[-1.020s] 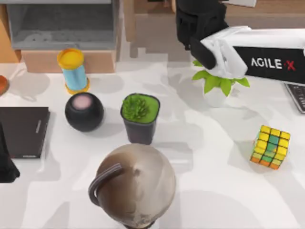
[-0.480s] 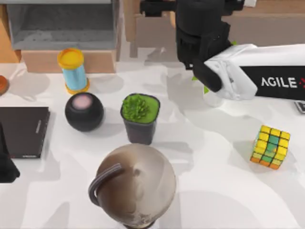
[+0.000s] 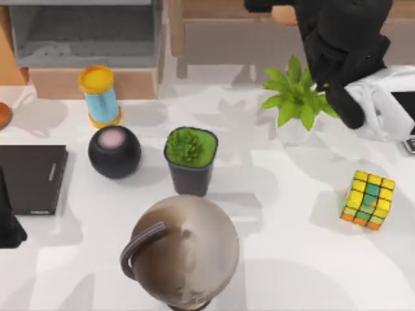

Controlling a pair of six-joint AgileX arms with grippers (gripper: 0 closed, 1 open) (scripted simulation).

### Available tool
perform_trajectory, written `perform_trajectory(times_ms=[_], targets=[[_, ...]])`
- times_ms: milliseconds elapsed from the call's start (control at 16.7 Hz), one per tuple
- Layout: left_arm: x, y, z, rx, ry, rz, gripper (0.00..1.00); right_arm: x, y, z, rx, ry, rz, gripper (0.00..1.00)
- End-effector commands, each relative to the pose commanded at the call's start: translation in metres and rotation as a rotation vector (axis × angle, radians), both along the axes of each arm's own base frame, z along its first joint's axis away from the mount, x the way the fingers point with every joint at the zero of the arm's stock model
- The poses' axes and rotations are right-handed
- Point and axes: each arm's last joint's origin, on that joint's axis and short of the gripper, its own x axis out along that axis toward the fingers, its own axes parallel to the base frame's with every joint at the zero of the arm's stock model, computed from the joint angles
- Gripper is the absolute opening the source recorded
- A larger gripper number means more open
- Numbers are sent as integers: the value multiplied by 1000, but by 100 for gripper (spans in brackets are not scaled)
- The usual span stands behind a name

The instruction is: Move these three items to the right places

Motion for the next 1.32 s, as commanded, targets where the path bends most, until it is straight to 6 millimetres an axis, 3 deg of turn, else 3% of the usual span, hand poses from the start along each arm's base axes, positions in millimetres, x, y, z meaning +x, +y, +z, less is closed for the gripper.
perform_trajectory(times_ms=[180, 360, 540, 720, 840, 960, 1320], targets=[[0, 0, 0, 0, 0, 0, 100, -2, -79, -8, -10, -80, 37, 0], [0, 0, 0, 0, 0, 0, 100, -11, -174, -24, -59, -132, 28, 0], [0, 0, 0, 0, 0, 0, 100, -34, -264, -54, -105, -92, -13, 0], [0, 0, 0, 0, 0, 0, 100, -65, -329, -89, -98, 4, -54, 0], [0, 0, 0, 0, 0, 0, 100, -82, -354, -108, -76, 61, -68, 0], [0, 0, 0, 0, 0, 0, 100, -93, -366, -119, -57, 96, -74, 0], [0, 0, 0, 0, 0, 0, 100, -94, -368, -121, -54, 100, -75, 0]])
